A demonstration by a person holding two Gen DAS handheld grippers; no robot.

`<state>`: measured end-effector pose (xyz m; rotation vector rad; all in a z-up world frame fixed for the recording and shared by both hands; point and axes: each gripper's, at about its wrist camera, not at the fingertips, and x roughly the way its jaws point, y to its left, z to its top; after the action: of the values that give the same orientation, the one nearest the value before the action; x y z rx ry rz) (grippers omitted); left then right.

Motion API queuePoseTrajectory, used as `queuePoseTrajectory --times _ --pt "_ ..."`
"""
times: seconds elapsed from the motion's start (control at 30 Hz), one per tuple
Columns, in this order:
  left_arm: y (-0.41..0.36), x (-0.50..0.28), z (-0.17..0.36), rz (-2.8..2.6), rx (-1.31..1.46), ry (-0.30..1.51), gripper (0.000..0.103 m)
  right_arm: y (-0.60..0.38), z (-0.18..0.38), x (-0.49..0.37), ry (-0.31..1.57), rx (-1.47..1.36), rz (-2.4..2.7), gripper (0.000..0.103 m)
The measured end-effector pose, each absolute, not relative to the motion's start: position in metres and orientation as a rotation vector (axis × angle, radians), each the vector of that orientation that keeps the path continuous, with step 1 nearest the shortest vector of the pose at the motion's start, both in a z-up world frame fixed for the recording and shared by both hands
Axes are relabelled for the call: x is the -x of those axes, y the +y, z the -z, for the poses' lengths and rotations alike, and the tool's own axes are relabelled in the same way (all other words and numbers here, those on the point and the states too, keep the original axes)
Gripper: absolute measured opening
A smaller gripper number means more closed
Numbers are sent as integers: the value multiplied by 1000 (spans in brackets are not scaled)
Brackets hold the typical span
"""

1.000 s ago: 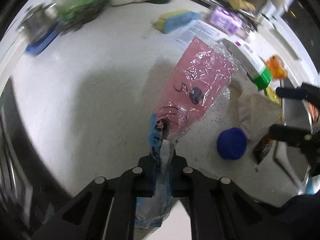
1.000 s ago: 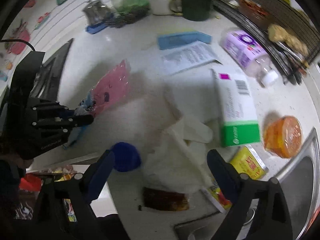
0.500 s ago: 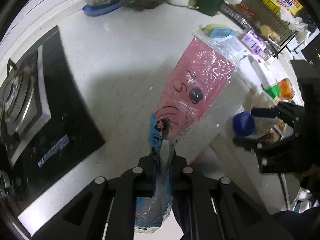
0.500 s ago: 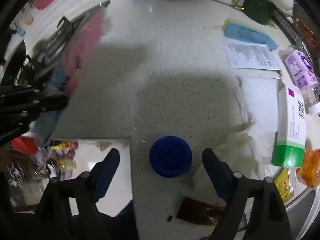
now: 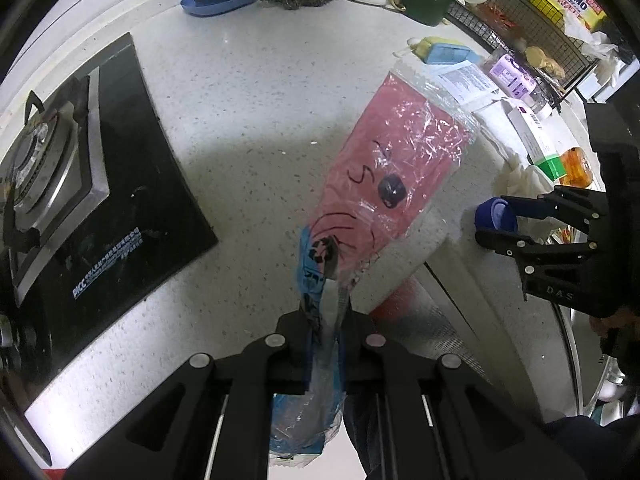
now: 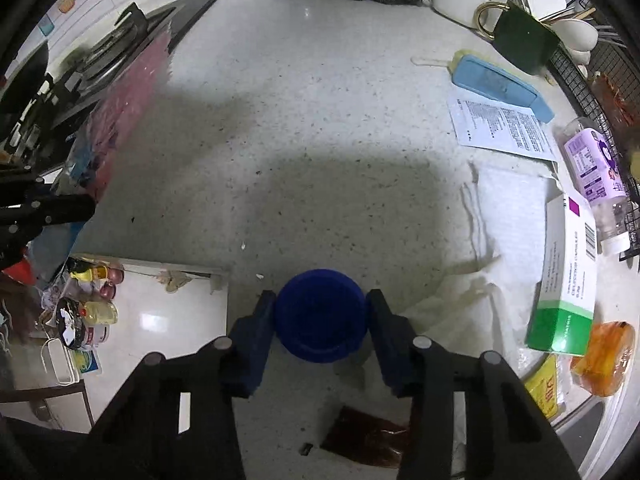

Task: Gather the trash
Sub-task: 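Grasp the blue bottle cap with the right tool, then carry both items down and release them into the red bucket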

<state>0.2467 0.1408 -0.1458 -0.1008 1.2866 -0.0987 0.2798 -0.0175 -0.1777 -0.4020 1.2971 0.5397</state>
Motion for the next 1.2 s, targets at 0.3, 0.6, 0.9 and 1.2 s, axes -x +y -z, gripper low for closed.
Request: queuePoseTrajectory --times 0.3,0.6,0.9,1.2 --pt "129 -210 110 75 86 1215 8 -32 133 -269 1201 249 -522 43" --pt "110 -135 62 84 34 1118 8 -43 80 -196 1105 165 -558 43" --pt "90 -72 50 122 -5 1094 8 -47 56 -117 1053 149 -550 43" --pt "101 -42 72 199 -17 1164 8 -33 69 -78 1090 110 -510 43"
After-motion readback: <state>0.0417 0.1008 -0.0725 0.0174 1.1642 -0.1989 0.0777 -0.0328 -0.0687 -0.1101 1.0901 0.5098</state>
